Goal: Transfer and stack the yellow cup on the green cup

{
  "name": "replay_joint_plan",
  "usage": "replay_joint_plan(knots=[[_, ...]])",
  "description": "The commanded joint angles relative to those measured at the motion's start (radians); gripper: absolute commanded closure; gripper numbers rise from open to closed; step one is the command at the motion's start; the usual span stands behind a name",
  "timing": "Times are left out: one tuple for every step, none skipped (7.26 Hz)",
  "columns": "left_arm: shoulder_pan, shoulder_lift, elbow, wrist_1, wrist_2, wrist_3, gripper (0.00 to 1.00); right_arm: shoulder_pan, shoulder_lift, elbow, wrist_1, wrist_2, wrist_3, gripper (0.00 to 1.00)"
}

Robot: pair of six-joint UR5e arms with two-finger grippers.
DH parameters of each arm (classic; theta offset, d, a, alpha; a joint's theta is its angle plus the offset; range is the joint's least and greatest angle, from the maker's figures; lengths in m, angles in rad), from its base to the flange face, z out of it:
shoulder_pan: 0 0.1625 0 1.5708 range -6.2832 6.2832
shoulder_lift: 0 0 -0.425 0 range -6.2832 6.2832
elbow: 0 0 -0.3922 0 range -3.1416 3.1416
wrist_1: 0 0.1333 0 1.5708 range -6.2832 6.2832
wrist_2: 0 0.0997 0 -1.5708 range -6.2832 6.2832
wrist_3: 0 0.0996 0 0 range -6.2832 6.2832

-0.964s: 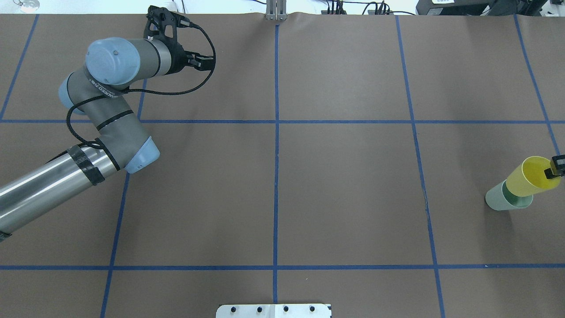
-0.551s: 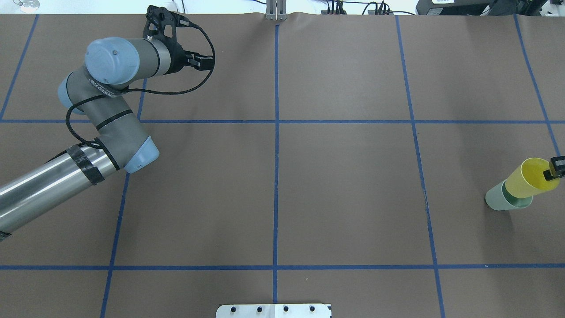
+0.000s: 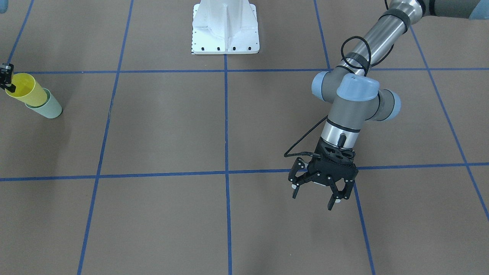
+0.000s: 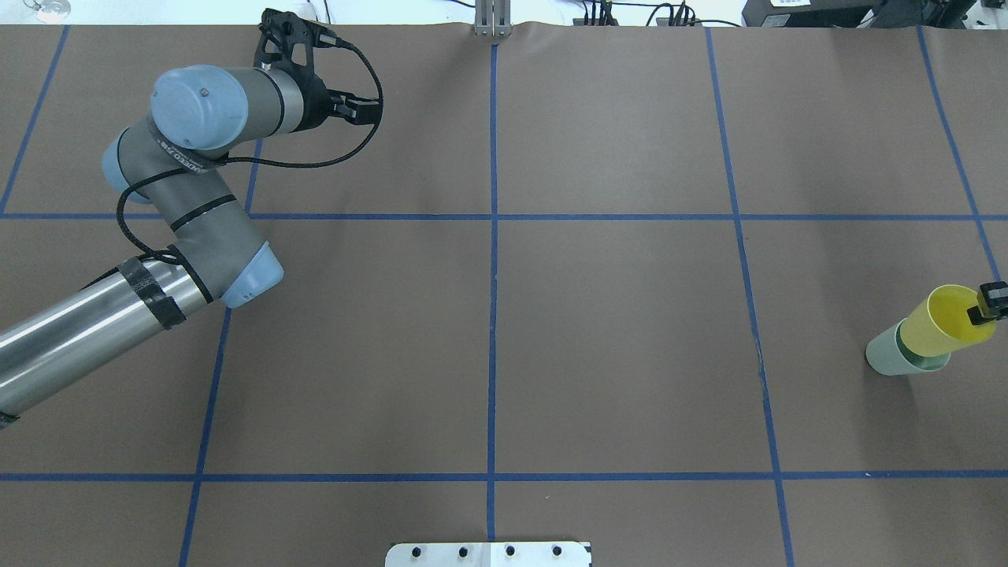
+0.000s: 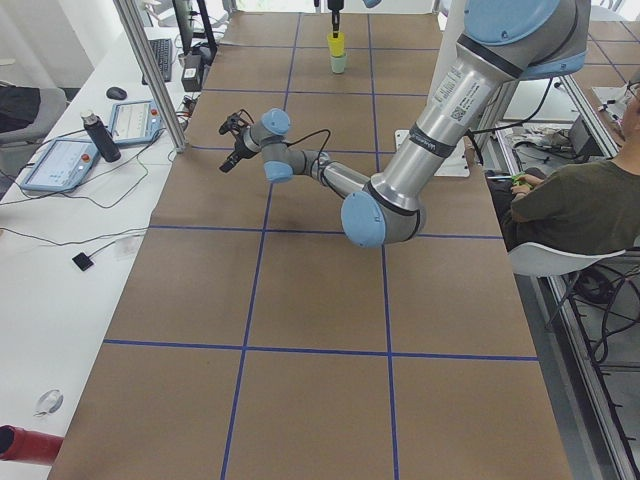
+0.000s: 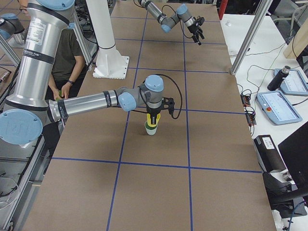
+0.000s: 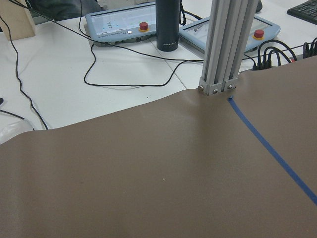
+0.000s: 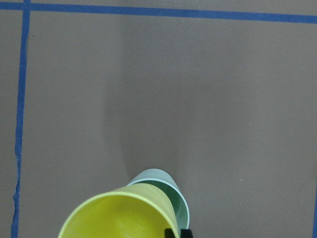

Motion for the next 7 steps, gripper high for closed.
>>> replay_joint_plan(knots=[[0.000,0.000,0.000,0.000,0.000,0.000,0.00,-0.002,0.001,-0.005,0.001,0.000,0.000,1.00],[0.000,0.000,0.000,0.000,0.000,0.000,0.00,-0.004,0.001,-0.005,0.001,0.000,0.000,1.00],[-0.002,0.000,0.000,0.000,0.000,0.000,0.00,-0.005,0.001,-0.007,-0.001,-0.001,-0.001,1.00],[-0.002,0.000,0.000,0.000,0.000,0.000,0.00,-0.005,0.001,-0.011,0.001,-0.001,-0.005,1.00],[-0.003,0.000,0.002,0.000,0.000,0.000,0.00,-0.007,0.001,-0.013,0.001,0.000,-0.005,1.00],[-0.005,0.000,0.000,0.000,0.000,0.000,0.00,-0.007,0.000,-0.013,0.001,0.000,-0.005,1.00],[-0.005,0.000,0.002,0.000,0.000,0.000,0.00,-0.008,0.000,-0.013,-0.001,-0.001,-0.003,0.91]])
